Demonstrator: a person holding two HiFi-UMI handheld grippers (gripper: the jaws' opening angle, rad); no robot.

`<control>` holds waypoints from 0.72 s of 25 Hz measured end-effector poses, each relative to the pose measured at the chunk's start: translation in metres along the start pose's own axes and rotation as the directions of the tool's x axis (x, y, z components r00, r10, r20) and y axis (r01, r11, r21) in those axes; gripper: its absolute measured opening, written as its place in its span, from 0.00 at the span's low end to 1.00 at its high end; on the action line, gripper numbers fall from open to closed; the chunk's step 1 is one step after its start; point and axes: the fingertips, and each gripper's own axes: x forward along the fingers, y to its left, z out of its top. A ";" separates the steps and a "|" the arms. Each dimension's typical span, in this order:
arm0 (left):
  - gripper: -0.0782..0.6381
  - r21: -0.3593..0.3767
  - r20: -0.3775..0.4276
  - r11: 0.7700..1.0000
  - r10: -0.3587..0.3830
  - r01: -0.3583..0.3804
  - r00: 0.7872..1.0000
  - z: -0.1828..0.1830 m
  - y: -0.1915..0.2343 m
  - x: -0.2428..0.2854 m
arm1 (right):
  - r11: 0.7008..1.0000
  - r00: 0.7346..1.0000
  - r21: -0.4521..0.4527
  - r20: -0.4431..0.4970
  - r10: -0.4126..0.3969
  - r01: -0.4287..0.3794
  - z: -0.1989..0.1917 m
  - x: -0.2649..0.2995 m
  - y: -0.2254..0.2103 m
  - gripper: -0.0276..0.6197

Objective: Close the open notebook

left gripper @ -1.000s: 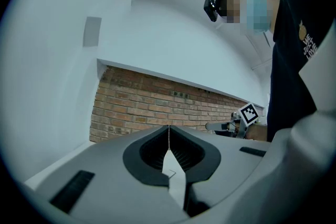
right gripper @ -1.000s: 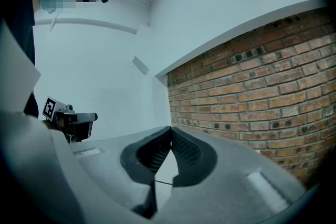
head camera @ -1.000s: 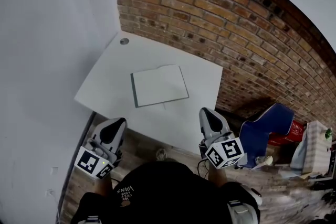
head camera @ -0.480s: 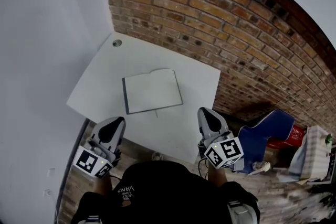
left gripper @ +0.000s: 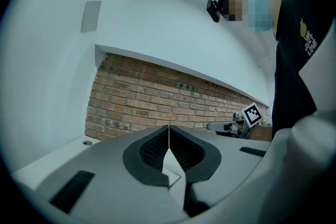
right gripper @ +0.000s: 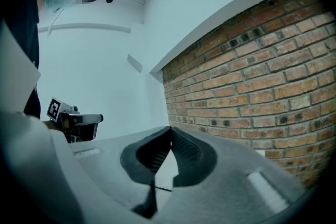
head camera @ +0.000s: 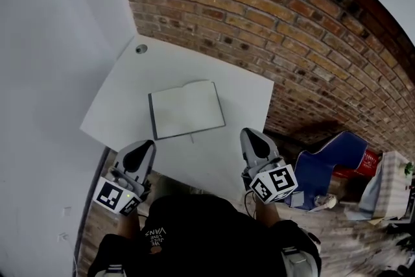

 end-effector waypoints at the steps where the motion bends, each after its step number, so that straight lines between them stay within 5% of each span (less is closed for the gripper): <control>1: 0.12 0.006 0.000 1.000 0.003 -0.003 1.000 -0.003 0.006 0.002 | 1.000 1.000 0.000 0.004 -0.004 0.004 -0.001 0.004 -0.001 0.04; 18: 0.12 -0.048 -0.086 0.992 -0.123 0.120 0.989 -0.007 0.075 0.072 | 0.987 0.988 0.025 0.015 -0.157 0.156 -0.006 0.066 -0.023 0.04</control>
